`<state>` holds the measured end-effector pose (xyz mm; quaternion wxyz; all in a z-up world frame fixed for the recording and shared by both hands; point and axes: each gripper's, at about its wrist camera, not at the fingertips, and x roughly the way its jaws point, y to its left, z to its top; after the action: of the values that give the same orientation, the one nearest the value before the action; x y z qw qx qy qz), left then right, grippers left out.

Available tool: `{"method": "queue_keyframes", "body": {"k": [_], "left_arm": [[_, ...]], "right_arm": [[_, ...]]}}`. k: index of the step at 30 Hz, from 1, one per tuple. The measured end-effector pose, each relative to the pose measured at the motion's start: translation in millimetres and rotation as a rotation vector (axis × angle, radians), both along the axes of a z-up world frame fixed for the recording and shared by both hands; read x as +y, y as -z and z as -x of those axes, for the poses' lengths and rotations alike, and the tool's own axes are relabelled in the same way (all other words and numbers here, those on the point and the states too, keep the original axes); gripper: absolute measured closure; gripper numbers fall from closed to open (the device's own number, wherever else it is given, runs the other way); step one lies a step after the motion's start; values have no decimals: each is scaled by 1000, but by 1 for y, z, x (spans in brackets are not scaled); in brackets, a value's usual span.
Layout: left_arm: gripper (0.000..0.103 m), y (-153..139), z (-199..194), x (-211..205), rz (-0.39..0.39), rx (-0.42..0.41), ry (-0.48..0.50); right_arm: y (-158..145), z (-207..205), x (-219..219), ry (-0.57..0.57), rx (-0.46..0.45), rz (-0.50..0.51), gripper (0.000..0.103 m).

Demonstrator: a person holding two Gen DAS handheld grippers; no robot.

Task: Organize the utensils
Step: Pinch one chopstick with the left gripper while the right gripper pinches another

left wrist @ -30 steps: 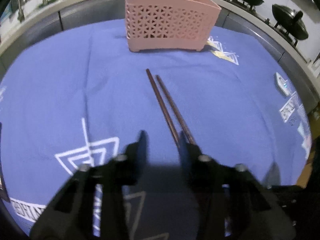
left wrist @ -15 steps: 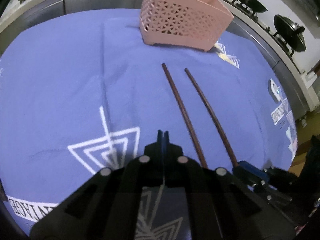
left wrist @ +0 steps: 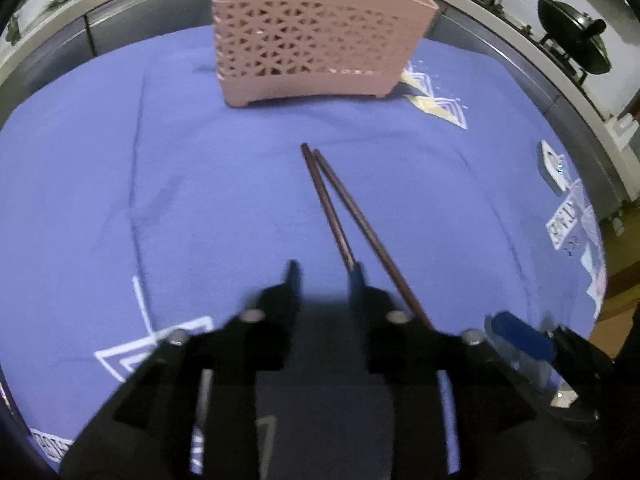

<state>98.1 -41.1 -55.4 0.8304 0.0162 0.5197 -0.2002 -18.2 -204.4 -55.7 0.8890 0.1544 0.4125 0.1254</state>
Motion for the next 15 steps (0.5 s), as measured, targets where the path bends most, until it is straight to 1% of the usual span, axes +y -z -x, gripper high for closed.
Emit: {"method": "queue_keyframes", "body": {"k": [1, 2, 3, 5, 8, 10, 11, 14, 15], "left_arm": [[48, -1, 0, 1, -6, -3, -12], [47, -2, 1, 2, -8, -15, -25], [47, -4, 2, 4, -2, -25, -31], [47, -5, 2, 5, 12, -18, -31], [47, -7, 3, 0, -19, -47, -32], [47, -5, 4, -4, -36, -45, -21], [47, -4, 4, -7, -48, -45, -16], [47, 3, 6, -17, -116, -57, -11], [47, 4, 9, -21, -151, -84, -12]], "right_arm": [[-1, -1, 0, -2, -8, 0, 54], [-3, -2, 0, -5, -13, -1, 54], [-3, -1, 0, -4, -16, -1, 54], [-2, -3, -2, -1, -14, -6, 54], [0, -5, -6, 9, -5, -19, 54], [0, -6, -8, 15, -3, -25, 54], [-1, -5, -10, 18, -4, -26, 54], [-2, -4, -14, 29, -8, -28, 54], [-3, -4, -15, 32, -9, -28, 54]]}}
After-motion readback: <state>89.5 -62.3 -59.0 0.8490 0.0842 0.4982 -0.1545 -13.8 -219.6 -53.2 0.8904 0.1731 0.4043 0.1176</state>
